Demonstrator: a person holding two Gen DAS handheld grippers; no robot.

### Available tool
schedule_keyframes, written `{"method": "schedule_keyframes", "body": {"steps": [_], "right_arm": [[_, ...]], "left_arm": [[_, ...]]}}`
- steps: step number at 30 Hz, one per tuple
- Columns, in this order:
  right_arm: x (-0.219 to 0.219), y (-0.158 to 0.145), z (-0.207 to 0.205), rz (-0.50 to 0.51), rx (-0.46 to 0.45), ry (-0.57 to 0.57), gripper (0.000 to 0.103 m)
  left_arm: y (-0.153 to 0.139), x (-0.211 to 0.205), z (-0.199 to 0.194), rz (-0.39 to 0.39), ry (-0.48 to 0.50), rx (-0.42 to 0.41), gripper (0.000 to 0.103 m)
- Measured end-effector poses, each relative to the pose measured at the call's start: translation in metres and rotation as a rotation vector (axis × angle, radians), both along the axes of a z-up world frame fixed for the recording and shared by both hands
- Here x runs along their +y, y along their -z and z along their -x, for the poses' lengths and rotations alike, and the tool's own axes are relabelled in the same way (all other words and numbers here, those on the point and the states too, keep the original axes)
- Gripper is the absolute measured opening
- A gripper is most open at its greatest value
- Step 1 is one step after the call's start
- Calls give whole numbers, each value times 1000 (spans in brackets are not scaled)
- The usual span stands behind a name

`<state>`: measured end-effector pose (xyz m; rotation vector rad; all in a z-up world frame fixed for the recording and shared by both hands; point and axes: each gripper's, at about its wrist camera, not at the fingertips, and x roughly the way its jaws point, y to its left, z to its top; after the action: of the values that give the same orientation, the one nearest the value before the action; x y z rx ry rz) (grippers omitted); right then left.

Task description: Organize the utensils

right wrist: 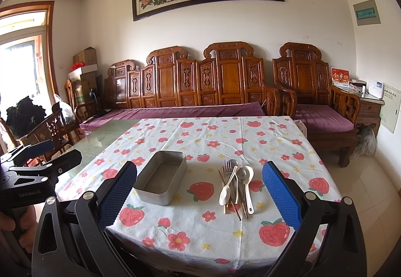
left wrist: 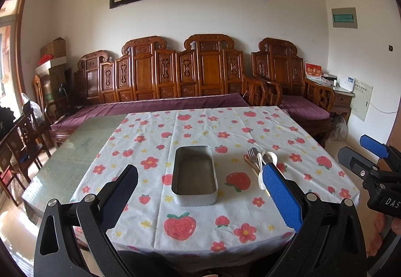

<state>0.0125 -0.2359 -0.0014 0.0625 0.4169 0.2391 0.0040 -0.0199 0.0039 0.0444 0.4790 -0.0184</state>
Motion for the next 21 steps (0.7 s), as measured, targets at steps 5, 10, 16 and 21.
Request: {"method": "schedule_keyframes", "body": {"steps": [5,10,16,21], "right_arm": [[-1,7,-7,3,19,1,101],[-9,23,-22,8,53,8,101],[-22,49,-54,21,111,12,92],[-32,75,-78,31,149,16,82]], "left_arm": [[14,-4,-11,-9,9,44,97],[37,1,-28,-13,25,101,97],[65,-2,-54,-18,59,171,97],[84,-5,-77,-8,94,212,97]]}}
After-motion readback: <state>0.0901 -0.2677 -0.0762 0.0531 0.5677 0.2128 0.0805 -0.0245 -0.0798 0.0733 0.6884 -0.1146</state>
